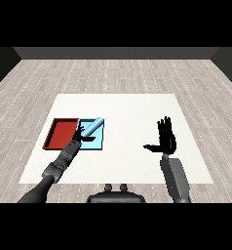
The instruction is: Pick the blue can and put it in the blue box
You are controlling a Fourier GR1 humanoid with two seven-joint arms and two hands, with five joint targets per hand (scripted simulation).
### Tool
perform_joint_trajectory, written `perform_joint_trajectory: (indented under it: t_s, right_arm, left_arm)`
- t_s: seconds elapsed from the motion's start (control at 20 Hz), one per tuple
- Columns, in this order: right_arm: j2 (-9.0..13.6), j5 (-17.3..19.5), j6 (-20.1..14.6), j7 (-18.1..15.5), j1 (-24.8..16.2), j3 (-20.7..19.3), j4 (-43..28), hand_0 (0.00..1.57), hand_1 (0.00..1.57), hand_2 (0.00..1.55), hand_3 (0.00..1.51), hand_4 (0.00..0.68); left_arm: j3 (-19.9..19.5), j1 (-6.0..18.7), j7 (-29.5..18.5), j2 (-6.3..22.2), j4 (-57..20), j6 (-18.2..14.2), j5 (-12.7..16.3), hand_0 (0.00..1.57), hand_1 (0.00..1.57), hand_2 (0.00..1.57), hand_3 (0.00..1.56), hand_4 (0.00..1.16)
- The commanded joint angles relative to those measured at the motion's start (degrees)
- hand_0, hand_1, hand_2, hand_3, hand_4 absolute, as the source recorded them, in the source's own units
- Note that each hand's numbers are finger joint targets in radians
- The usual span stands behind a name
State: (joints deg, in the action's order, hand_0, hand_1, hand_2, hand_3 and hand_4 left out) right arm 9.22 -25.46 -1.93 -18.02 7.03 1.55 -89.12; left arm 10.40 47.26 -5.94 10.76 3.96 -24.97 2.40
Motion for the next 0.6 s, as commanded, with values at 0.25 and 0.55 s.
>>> perform_joint_trajectory:
  t_s: [0.25, 0.55]
  right_arm:
    - [-0.28, -0.4, 1.16, 0.26, -1.31, 0.5, -1.73, 0.0, 0.0, 0.0, 0.0, 0.0]
    - [0.17, 1.08, -0.47, 2.05, -0.95, 0.98, -2.6, 0.0, 0.0, 0.0, 0.0, 0.0]
  left_arm:
    - [-9.18, -3.99, -20.49, -0.18, 12.56, -14.0, 7.54, 0.0, 0.0, 0.0, 0.0, 0.0]
    - [-8.51, -10.21, -34.39, -0.99, 28.27, -0.37, 9.35, 0.0, 0.0, 0.0, 0.0, 0.0]
